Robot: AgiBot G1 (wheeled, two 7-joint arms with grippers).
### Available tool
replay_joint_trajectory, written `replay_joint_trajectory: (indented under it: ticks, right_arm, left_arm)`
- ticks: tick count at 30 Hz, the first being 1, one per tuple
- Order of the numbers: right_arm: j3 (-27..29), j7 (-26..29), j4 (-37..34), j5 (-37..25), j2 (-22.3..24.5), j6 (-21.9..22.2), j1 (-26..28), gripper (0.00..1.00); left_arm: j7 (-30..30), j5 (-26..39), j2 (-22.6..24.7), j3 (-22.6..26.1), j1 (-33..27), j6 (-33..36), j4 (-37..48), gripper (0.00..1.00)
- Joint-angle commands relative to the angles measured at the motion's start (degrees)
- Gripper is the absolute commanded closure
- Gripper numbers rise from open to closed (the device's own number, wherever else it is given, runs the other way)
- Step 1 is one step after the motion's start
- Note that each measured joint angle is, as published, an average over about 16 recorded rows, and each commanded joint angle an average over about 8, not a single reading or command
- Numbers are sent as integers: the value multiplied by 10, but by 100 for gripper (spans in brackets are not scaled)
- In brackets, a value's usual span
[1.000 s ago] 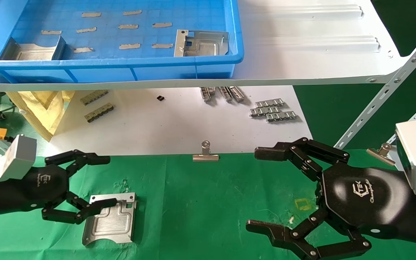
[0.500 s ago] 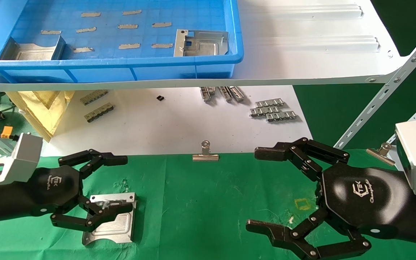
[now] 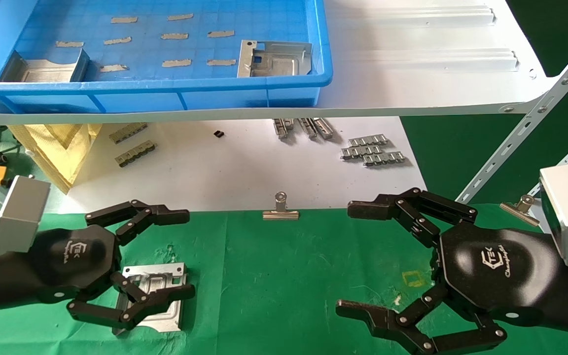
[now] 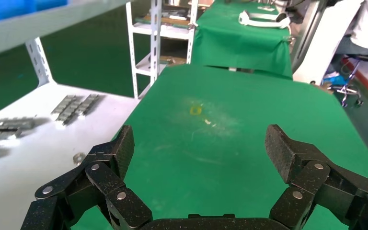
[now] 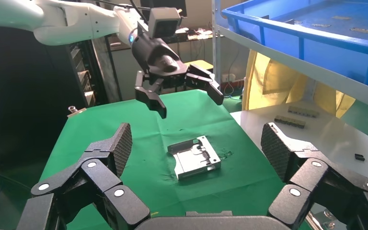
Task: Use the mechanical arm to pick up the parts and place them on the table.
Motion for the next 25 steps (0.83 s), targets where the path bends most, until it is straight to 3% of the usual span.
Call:
replay_joint_trajectory:
  ticks: [1,25]
  right_arm:
    - [0,0,0,0,0,0,0,0]
    - [0,0,0,0,0,0,0,0]
  left_arm:
    - [-10,1,-1,-15,9,-2,-17,0]
    - [-121,6,-16,-174,107,-24,-204,0]
